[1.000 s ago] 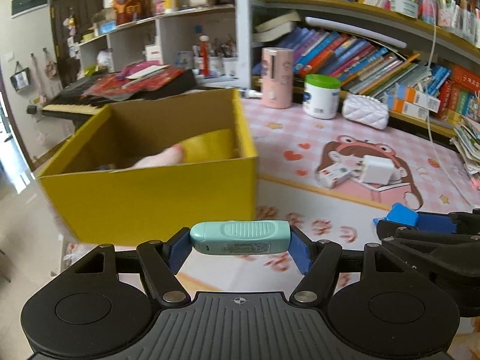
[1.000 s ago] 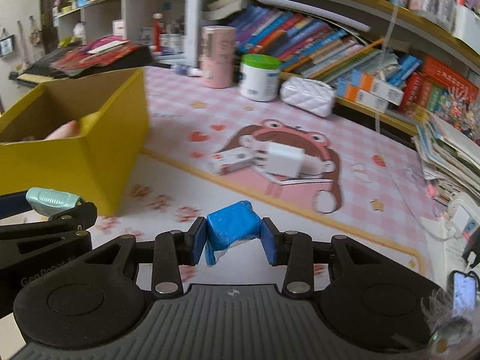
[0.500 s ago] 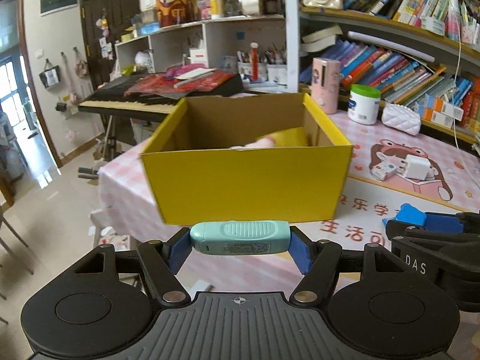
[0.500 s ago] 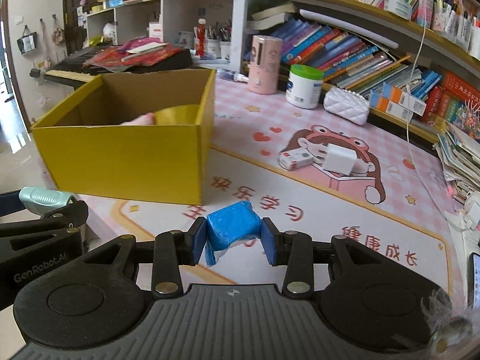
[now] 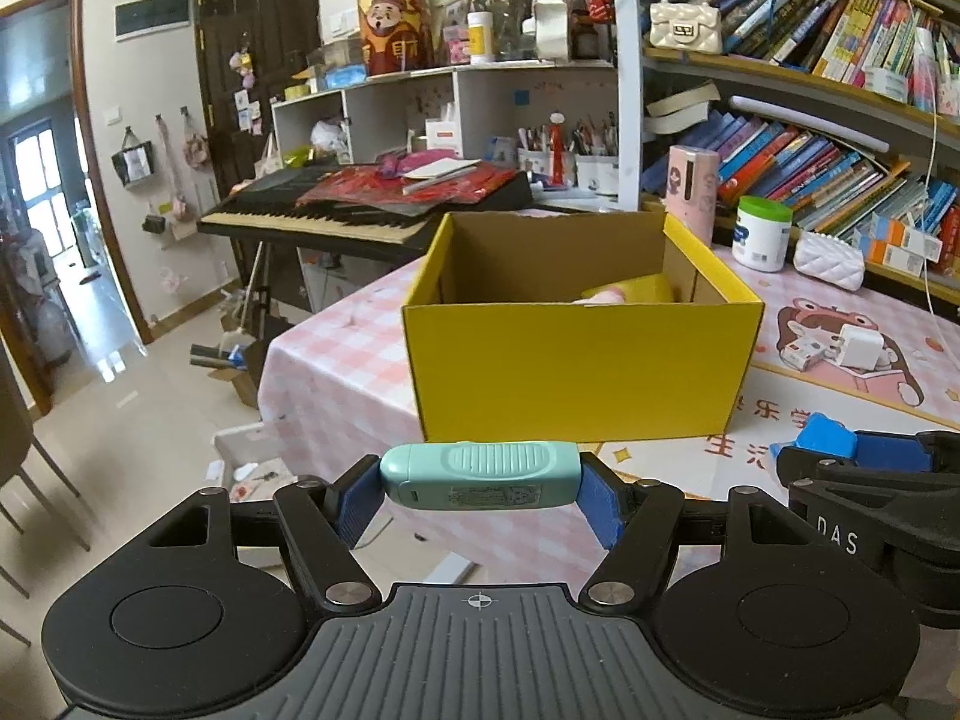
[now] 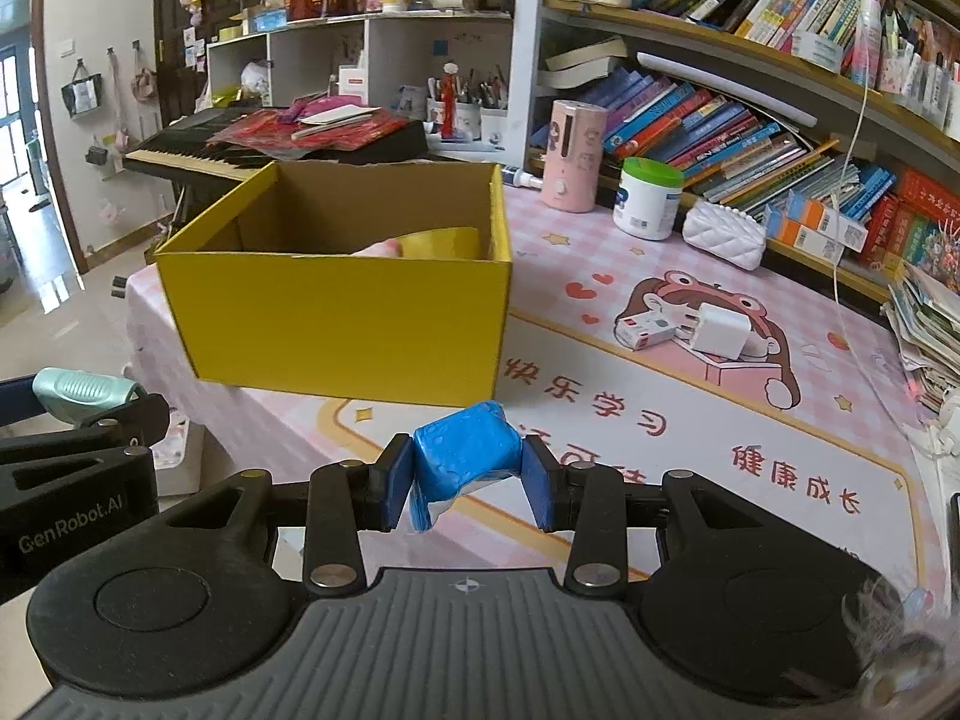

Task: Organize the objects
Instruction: 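Carry the blue cloth and green eraser with both tools over the yellow box, then open both tools to drop the cloth and eraser into the box, then withdraw both tools from the box toward the white charger and small box, then grasp the white charger cube with the right tool while the left tool grasps the small cat-print box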

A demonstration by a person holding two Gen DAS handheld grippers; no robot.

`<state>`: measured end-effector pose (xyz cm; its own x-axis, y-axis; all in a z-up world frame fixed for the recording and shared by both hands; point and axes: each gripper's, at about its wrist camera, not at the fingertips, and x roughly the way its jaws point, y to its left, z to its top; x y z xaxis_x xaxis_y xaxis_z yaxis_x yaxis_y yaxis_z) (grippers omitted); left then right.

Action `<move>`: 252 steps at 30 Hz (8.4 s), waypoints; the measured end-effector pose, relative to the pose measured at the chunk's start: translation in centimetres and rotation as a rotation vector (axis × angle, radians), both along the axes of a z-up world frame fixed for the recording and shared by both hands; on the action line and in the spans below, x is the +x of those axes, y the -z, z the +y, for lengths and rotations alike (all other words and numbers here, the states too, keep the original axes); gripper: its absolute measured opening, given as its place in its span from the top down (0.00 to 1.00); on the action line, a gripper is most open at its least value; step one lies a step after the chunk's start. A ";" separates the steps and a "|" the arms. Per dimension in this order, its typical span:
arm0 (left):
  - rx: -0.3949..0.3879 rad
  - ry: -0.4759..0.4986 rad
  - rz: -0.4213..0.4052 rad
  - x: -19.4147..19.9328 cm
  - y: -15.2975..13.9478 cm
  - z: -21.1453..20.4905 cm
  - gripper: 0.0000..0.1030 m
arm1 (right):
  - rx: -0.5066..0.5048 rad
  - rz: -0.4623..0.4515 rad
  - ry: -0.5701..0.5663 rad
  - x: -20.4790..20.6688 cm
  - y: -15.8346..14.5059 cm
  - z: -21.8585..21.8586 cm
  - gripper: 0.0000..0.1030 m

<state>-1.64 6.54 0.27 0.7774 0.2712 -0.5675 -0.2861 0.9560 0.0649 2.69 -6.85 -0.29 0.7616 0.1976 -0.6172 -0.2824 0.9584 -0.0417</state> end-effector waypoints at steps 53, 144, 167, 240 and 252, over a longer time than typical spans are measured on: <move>-0.017 -0.123 -0.039 15.9 -0.5 1.8 0.33 | -0.007 -0.034 -0.267 18.1 -0.8 3.6 0.64; -0.006 0.131 0.074 4.1 1.7 -5.0 0.08 | -0.085 -0.030 0.257 0.8 1.7 -5.7 0.07; -0.007 0.172 0.097 11.5 1.8 -15.9 0.08 | -0.081 0.010 0.309 8.2 1.8 -17.3 0.07; 0.077 0.146 0.209 24.4 5.4 -23.7 0.10 | 0.058 0.211 -0.041 30.2 7.3 -20.4 0.45; -0.030 0.122 0.239 28.5 7.4 -24.0 0.14 | 0.163 0.127 0.103 27.7 4.8 -25.7 0.49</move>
<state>26.87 -17.45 -7.12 0.6466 0.1636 -0.7451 -0.1484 0.9850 0.0875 30.39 -32.57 -5.05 0.7015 0.2276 -0.6754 -0.1757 0.9736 0.1456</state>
